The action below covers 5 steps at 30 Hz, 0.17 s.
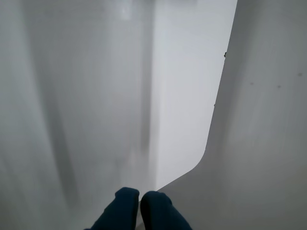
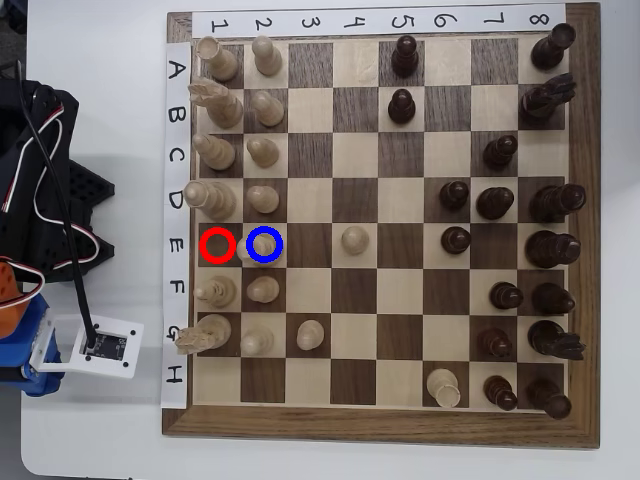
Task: Move the piece to destination
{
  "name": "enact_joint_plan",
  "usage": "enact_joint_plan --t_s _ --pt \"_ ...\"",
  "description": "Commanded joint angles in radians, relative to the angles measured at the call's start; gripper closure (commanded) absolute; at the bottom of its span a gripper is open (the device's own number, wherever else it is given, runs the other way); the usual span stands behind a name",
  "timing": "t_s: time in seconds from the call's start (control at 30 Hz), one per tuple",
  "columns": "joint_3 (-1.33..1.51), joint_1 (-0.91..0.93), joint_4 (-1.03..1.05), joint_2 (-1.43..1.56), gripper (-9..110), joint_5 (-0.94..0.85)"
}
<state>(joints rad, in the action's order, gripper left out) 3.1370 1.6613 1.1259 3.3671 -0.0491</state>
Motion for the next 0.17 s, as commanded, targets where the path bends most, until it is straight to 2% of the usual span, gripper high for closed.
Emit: enact_joint_plan --t_s 0.0,0.13 --pt "-0.006 -0.006 -0.054 0.06 101 -0.006" --pt "-0.006 0.002 -0.054 0.06 101 0.003"
